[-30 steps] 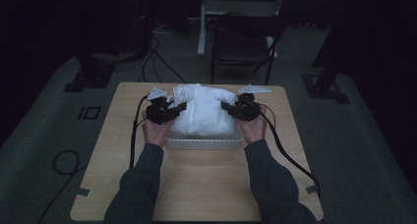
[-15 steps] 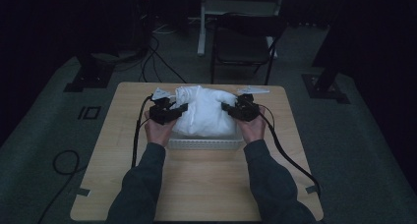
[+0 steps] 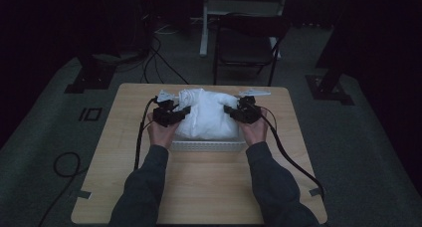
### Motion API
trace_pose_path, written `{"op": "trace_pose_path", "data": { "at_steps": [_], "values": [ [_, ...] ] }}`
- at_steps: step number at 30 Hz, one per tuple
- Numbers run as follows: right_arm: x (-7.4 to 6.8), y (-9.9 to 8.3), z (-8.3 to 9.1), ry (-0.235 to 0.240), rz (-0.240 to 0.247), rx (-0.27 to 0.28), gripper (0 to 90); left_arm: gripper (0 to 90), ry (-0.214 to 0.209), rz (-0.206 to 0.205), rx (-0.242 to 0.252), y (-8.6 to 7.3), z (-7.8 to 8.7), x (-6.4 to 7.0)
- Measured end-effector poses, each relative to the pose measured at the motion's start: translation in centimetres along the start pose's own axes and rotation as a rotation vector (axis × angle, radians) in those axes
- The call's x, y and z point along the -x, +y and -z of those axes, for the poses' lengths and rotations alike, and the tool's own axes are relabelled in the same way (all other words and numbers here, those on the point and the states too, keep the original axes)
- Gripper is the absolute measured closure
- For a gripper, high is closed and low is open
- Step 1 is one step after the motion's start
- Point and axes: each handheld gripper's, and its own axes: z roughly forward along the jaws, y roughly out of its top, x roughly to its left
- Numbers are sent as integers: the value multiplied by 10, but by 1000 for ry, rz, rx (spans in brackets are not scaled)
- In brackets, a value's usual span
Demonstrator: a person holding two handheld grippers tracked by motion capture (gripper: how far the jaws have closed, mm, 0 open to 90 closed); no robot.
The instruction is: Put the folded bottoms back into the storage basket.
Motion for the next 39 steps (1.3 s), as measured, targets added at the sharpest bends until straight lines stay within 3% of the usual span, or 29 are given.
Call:
{"op": "trace_pose_path", "data": {
  "at_steps": [18, 39],
  "values": [
    [1, -8, -14, -6, -7, -29, 706, 620, 22, 3, -32, -10, -9, -4],
    [7, -25, -30, -25, -20, -82, 706, 613, 84, -50, -104, -24, -24, 2]
  ]
}}
